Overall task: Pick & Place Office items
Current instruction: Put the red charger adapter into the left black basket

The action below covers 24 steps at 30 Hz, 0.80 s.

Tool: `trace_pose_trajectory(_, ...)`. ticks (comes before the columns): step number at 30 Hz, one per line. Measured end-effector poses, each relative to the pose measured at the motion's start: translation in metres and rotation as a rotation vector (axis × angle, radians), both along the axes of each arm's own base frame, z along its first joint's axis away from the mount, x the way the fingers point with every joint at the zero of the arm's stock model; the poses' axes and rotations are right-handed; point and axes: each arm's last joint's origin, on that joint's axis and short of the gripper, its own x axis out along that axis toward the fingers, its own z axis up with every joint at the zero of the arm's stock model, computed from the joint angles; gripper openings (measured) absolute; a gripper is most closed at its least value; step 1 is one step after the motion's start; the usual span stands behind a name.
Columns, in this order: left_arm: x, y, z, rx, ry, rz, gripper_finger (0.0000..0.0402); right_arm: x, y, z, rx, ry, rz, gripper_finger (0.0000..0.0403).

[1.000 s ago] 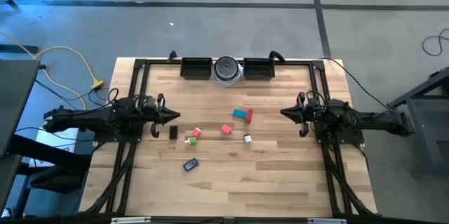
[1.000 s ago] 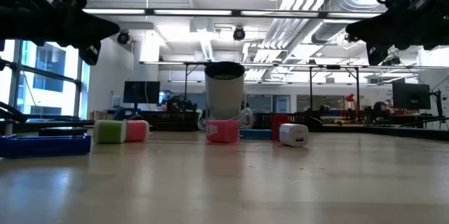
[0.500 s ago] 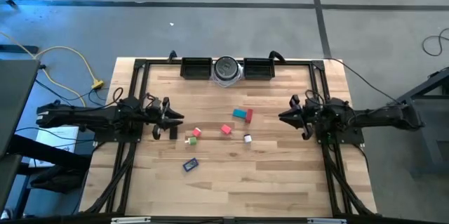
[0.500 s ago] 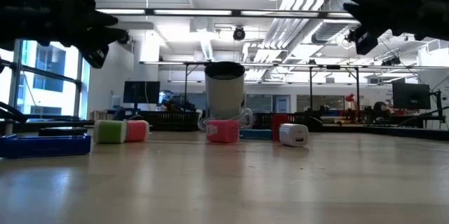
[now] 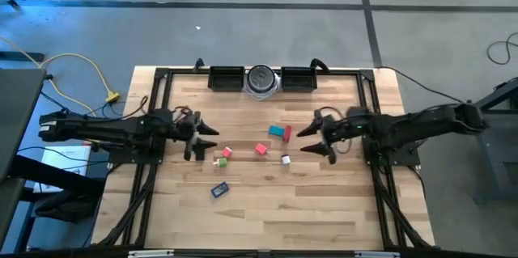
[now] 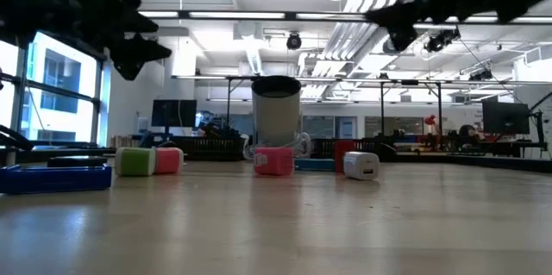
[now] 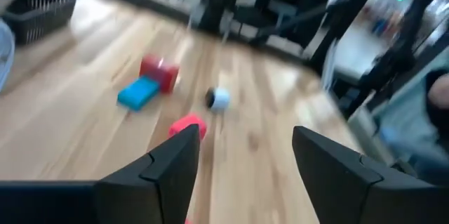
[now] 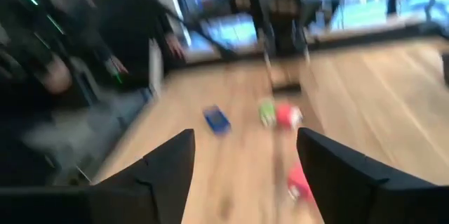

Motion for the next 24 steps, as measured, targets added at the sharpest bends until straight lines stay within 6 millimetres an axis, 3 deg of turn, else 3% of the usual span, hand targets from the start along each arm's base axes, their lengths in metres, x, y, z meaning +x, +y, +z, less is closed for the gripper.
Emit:
trace_pose_trajectory(3, 0.009, 0.0, 0.009, 0.041, 0.111, 0.0, 0.0218, 0.014, 0.002, -0.001, -0.066, 0.13, -0.001, 0.024)
trace_pose_trajectory(9, 0.023, -0.002, 0.015, 0.113, 0.341, 0.057, 0.0218, 0.023, 0.001, 0.0, -0.087, 0.196, -0.028, 0.0235)
trace_pose_trajectory(16, 0.038, -0.005, 0.009, 0.12, 0.407, 0.036, 0.0218, 0.021, -0.004, -0.016, -0.126, 0.353, -0.198, 0.0225)
trace_pose_trajectory(24, 0.043, -0.004, 0.004, 0.119, 0.429, 0.043, 0.0218, 0.028, -0.002, -0.032, -0.087, 0.437, -0.163, 0.0221)
